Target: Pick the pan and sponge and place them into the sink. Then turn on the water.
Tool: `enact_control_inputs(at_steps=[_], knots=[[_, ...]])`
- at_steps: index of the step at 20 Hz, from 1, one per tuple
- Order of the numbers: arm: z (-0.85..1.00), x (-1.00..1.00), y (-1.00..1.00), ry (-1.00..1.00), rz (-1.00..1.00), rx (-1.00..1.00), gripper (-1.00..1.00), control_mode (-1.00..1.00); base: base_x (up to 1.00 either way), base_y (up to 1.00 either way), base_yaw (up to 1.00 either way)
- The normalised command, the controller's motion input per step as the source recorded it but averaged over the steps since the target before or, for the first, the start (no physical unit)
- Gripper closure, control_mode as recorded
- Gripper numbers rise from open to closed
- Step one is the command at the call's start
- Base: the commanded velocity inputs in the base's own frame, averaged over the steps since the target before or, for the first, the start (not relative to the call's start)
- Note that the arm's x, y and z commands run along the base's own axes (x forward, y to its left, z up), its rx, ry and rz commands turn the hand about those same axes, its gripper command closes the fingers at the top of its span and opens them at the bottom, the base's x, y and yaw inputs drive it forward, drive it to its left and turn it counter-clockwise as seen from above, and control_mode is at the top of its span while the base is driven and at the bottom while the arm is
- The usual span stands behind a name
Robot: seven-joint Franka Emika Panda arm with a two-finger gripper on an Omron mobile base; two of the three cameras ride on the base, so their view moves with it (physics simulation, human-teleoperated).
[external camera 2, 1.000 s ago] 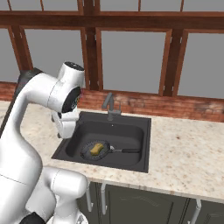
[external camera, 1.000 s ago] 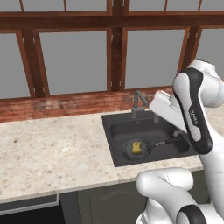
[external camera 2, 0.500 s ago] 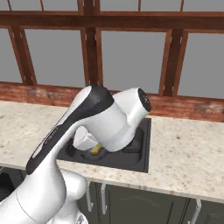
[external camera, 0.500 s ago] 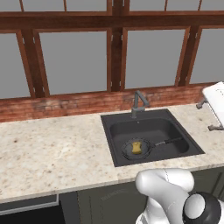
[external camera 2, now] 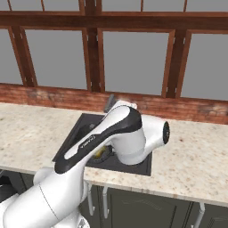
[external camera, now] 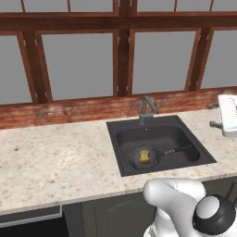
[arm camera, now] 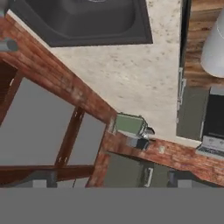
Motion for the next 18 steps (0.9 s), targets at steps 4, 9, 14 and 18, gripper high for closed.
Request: enact_control_inputs(at_steps=[4,9,14,18], knots=[[-0.52,0.93,0.08,0.08,-0.24,0.16,-1.00,-1.00,0.00,0.00,0.00],[-0.33,0.64,-0.08,0.03,-0.15,0.17,-1.00,-1.00,0.00,0.00,0.00],[-0.36,0.68,-0.03,0.00,-0.06,0.08,-1.00,-1.00,0.00,0.00,0.00],[-0.23,0.56,0.00,0.00,0.00,0.02,-1.00,-1.00,0.00,0.00,0.00]])
